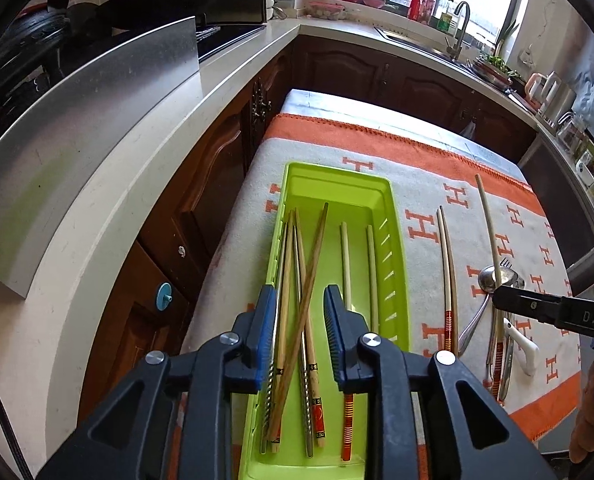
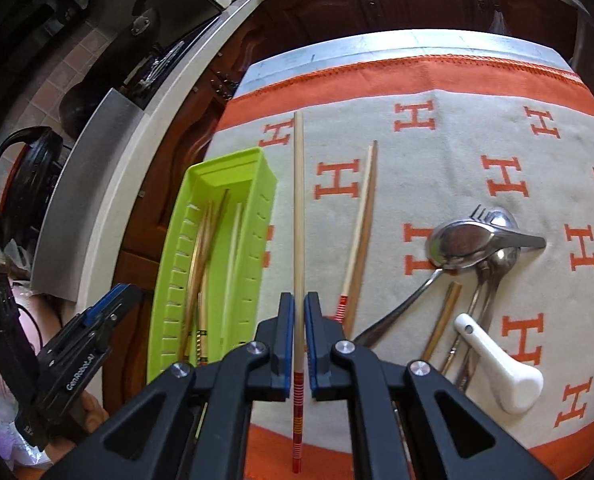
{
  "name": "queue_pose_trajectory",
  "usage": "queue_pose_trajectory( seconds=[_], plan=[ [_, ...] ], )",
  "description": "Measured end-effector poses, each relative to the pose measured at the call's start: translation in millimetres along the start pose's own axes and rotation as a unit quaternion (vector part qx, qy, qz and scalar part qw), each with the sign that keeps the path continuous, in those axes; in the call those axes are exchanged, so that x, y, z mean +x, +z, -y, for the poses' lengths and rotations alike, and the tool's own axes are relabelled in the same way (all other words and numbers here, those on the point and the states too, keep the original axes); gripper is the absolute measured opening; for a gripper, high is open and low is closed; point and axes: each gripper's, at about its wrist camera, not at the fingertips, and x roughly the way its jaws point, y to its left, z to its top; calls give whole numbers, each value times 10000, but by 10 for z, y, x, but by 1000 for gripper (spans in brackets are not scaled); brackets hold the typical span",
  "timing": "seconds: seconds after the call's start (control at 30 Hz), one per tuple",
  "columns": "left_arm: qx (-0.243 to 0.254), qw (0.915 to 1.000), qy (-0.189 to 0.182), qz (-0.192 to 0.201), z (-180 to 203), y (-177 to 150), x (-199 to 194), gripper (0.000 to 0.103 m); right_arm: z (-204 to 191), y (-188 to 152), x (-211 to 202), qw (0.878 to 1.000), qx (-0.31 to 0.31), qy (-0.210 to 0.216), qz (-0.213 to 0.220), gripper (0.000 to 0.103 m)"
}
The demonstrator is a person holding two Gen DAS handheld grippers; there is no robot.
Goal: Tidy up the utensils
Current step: 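Carry both chopsticks into the green tray and open both tools, then move both tools back to the remaining chopsticks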
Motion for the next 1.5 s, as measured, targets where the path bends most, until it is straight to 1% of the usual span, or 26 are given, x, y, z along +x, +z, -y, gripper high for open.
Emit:
queue_pose_trajectory(
  seconds=[0.2,0.3,0.37,0.53,0.73,0.93,1.1,1.33,1.5],
  plan=[
    [-76,9999,39,149,-121,8,-138,23,-439,-9,61,9985,-289,381,-264,5],
    [-129,9997,41,189,-182,-2,-190,23,-649,-5,91,9977,-468,422,-254,5],
    [-165,9996,46,220,-219,-6,-221,23,-737,23,122,9973,-480,485,-279,5],
    [-241,9994,65,253,-289,-15,-257,23,-859,122,212,9971,-494,528,-225,6],
    [-253,9993,75,249,-309,-23,-258,23,-801,143,311,9980,-409,359,-336,6],
    [-163,9996,48,222,-227,-6,-245,23,-785,131,271,9978,-522,337,-229,7],
    [-98,9997,24,222,-157,-1,-251,23,-779,147,262,9975,-535,414,-202,7],
    [40,9999,8,161,-35,6,-243,24,-693,136,154,9975,-542,441,-114,7],
    [168,9998,-67,126,103,15,-236,24,-512,110,-2,9978,-565,336,4,7]
  ],
)
